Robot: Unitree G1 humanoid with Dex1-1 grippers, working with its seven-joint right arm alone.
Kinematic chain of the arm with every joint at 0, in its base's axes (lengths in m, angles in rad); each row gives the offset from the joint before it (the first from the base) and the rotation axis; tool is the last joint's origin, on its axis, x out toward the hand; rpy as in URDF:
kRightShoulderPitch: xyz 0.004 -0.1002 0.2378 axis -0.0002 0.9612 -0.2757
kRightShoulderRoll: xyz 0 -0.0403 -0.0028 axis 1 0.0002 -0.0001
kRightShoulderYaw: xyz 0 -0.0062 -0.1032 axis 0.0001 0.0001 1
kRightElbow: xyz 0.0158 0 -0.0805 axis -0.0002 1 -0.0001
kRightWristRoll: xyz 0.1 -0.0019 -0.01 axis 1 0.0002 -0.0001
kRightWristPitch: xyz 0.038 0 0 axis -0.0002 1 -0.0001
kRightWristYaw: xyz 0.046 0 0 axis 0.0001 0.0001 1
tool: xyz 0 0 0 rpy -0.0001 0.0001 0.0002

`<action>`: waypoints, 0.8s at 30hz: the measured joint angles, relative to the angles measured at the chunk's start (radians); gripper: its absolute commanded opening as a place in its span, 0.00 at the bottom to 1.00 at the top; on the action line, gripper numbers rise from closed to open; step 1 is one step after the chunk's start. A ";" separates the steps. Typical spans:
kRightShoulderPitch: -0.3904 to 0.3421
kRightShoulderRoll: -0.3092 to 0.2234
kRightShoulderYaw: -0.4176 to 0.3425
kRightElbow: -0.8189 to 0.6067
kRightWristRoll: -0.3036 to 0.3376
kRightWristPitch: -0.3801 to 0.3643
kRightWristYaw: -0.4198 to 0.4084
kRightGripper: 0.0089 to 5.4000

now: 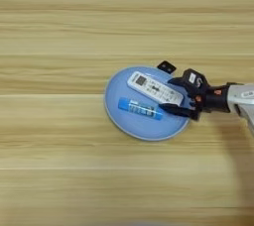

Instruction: Move the objects on the table

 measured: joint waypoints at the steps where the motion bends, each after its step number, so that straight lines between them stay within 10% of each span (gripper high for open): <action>1: 0.000 0.000 0.000 0.001 0.000 -0.002 0.000 0.83; 24: -0.072 -0.045 -0.129 0.016 0.067 0.011 -0.002 1.00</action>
